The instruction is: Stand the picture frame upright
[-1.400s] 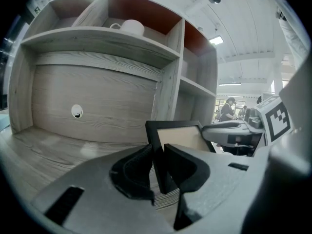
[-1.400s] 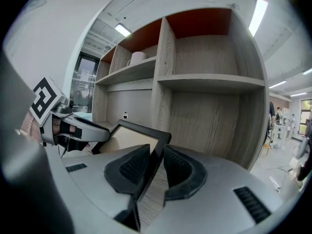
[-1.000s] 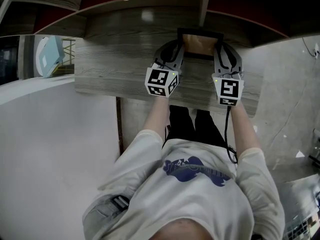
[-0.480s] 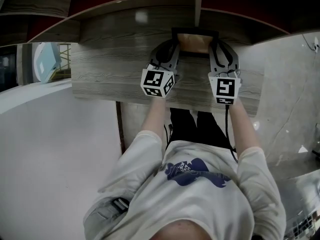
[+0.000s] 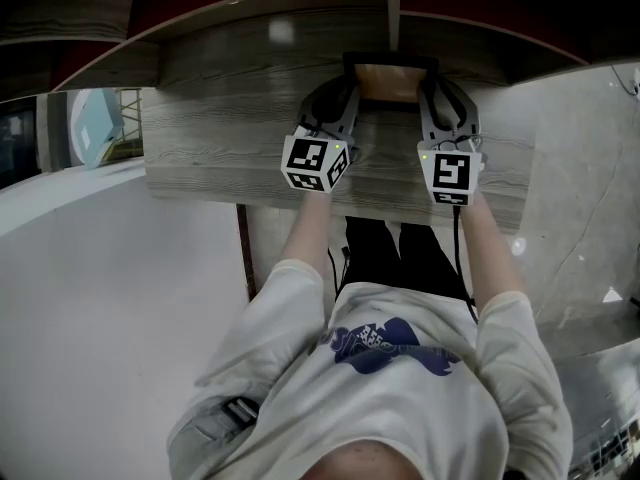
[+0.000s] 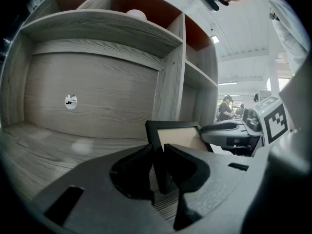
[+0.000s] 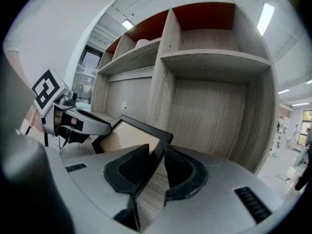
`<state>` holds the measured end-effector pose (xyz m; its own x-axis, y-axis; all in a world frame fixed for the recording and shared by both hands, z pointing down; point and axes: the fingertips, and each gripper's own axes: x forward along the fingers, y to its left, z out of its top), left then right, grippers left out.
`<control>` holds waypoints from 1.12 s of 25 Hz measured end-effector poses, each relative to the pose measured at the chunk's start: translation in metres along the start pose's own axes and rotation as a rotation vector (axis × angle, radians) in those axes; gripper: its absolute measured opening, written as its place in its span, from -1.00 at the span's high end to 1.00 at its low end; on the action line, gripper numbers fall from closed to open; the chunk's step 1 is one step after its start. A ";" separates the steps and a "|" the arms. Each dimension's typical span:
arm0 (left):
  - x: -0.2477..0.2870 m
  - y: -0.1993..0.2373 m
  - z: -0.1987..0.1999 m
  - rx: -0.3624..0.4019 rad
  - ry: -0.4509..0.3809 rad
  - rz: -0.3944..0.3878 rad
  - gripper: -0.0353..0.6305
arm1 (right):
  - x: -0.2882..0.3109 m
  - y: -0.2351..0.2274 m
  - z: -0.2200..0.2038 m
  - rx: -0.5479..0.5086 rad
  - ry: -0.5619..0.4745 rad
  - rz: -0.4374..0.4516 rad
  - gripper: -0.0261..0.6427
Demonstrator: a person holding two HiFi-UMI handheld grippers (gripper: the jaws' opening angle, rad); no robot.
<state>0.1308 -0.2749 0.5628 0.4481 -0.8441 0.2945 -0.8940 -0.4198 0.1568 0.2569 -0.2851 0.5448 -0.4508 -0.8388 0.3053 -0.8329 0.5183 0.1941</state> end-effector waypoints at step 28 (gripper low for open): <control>0.014 0.005 -0.011 0.029 0.031 0.002 0.65 | 0.008 -0.001 -0.014 -0.029 0.014 -0.027 0.63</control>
<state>0.1329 -0.2846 0.5778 0.4456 -0.8344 0.3243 -0.8947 -0.4275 0.1292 0.2590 -0.2897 0.5604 -0.4238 -0.8501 0.3128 -0.8347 0.5006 0.2295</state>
